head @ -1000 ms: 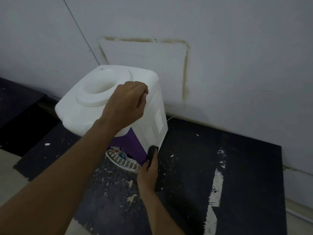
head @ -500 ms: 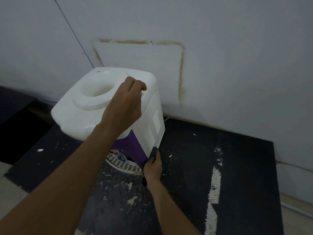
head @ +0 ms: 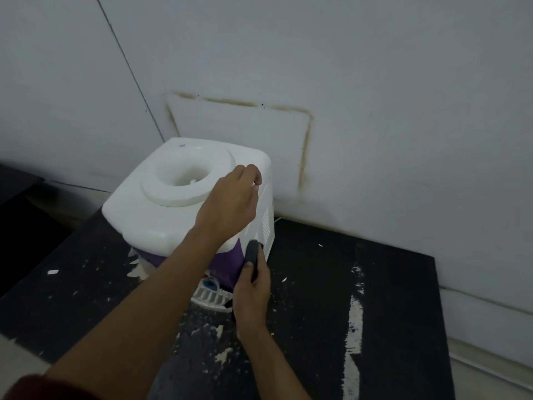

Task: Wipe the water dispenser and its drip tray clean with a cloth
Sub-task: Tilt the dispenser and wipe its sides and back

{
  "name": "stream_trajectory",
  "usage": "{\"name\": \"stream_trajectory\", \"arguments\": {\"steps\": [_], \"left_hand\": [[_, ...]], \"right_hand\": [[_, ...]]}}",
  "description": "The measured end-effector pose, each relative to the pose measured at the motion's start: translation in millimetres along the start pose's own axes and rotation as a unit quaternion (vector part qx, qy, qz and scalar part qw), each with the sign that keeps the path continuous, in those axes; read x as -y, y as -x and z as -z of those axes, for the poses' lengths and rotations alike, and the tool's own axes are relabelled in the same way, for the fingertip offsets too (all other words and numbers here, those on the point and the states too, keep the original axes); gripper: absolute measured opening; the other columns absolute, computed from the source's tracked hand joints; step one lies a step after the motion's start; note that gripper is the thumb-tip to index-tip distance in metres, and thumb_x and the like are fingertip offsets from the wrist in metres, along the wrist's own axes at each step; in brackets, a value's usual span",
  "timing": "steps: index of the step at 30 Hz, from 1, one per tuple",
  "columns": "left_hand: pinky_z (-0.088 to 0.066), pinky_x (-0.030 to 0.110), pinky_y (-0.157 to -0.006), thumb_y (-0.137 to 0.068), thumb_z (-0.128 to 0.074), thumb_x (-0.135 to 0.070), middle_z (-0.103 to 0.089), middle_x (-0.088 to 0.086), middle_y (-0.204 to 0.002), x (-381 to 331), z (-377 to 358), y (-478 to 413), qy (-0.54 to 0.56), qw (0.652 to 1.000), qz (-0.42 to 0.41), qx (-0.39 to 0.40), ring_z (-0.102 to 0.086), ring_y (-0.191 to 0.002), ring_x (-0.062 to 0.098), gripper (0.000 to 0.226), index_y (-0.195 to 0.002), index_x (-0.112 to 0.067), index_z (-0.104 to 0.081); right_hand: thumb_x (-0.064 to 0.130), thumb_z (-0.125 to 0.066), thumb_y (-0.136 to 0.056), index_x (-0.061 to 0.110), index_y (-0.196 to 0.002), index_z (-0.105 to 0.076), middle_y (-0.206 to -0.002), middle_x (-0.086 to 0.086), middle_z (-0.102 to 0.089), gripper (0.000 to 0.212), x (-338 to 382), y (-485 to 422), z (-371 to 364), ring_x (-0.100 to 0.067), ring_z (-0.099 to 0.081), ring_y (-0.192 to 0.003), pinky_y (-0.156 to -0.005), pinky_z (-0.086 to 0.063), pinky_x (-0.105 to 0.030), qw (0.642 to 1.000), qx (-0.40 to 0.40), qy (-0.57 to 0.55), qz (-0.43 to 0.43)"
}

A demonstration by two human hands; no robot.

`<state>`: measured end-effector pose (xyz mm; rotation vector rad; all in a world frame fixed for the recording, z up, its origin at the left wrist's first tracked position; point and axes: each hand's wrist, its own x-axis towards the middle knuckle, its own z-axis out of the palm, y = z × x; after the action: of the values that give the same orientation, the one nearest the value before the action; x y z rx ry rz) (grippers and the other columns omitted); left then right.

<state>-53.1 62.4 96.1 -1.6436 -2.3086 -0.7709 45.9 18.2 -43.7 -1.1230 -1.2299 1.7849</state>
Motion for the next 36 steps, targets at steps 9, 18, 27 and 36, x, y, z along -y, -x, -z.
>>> {"name": "stream_trajectory", "arguments": {"steps": [9,18,27,36], "left_hand": [[-0.044,0.037,-0.061,-0.096,-0.05,-0.014,-0.047,-0.009,-0.065,-8.0,14.0,2.7,0.115,0.992,0.046,0.008,-0.053,-0.064,0.019,0.004,-0.099,-0.017,-0.05],[-0.041,0.014,-0.056,-0.091,-0.057,-0.004,-0.049,-0.003,-0.059,-10.1,47.9,17.5,0.303,0.933,0.184,-0.068,-0.047,-0.053,0.004,0.014,-0.098,-0.016,-0.055],[-0.054,0.032,-0.077,-0.098,-0.06,-0.027,-0.068,-0.002,-0.085,19.8,93.7,77.8,0.322,0.904,0.278,-0.038,-0.066,-0.078,0.017,0.007,-0.093,-0.022,-0.062],[-0.059,0.039,-0.083,-0.103,-0.052,-0.042,-0.072,0.006,-0.111,32.4,142.5,108.9,0.475,0.812,0.339,-0.015,-0.071,-0.093,0.023,0.029,-0.113,-0.019,-0.066]], "right_hand": [[0.017,-0.047,-0.103,0.033,-0.142,-0.052,-0.139,0.018,-0.056,0.043,77.2,27.8,-14.8,0.002,-0.05,-0.128,-0.11,-0.044,-0.033,0.994,-0.045,0.0,0.101],[0.022,-0.053,-0.101,0.037,-0.14,-0.052,-0.132,0.015,-0.054,0.042,110.6,36.6,-14.1,0.001,-0.051,-0.122,-0.101,-0.046,-0.021,0.984,0.008,0.076,0.158],[0.039,-0.06,-0.096,0.036,-0.117,-0.053,-0.117,0.01,-0.061,0.023,155.6,53.3,-28.3,-0.012,-0.062,-0.106,-0.087,-0.056,-0.034,0.993,0.04,0.006,0.115],[0.031,-0.063,-0.097,0.018,-0.114,-0.064,-0.101,-0.008,-0.075,0.021,181.4,74.2,-70.8,-0.028,-0.069,-0.094,-0.087,-0.056,-0.054,0.971,0.203,-0.126,-0.018]]}}
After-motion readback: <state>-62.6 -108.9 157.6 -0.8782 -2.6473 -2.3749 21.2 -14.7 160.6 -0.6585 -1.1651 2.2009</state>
